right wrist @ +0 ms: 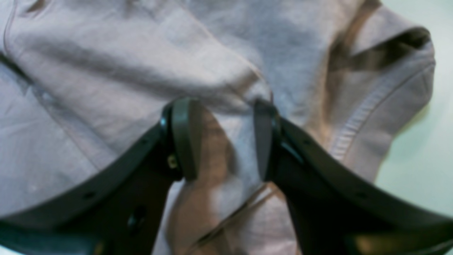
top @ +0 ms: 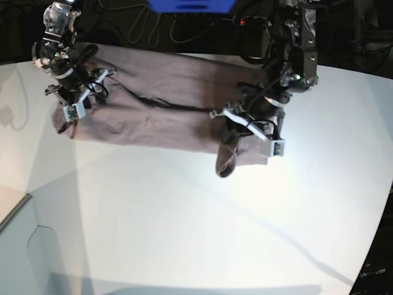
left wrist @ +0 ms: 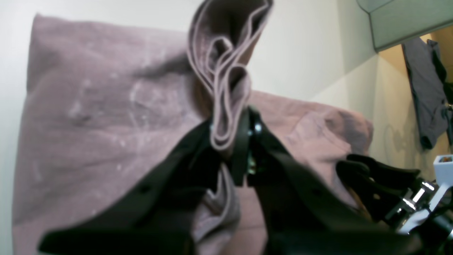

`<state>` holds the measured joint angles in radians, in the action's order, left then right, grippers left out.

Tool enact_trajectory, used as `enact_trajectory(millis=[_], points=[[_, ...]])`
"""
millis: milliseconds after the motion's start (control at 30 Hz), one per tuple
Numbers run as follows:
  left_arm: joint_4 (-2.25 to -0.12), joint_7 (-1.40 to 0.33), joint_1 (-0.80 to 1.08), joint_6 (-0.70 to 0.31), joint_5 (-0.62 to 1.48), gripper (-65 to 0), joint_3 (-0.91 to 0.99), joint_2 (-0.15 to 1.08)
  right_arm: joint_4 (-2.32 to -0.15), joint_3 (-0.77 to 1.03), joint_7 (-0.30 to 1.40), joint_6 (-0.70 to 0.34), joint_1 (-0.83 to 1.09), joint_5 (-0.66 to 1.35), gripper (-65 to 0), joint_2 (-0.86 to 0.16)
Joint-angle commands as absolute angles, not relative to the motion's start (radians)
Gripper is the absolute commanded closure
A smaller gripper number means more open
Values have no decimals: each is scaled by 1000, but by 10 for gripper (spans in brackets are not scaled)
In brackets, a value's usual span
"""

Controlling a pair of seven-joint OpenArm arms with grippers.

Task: Layout the t-shirt on the table in an organized manner, then fold the t-shirt properly
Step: 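Lift the shirt end with the left gripper and fold it toward the right gripper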

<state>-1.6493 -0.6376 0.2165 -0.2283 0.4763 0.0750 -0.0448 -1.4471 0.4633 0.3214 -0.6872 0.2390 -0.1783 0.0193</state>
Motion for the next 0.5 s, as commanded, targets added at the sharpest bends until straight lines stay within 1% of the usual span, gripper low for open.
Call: enact_trajectory(millis=[0, 467], points=[[-1656, -624, 206, -239, 495, 0, 51, -51, -1463, 467, 305, -698, 237, -170, -253, 10], [-1577, -624, 173, -240, 493, 0, -48, -51, -1463, 463, 305, -698, 237, -170, -253, -4]])
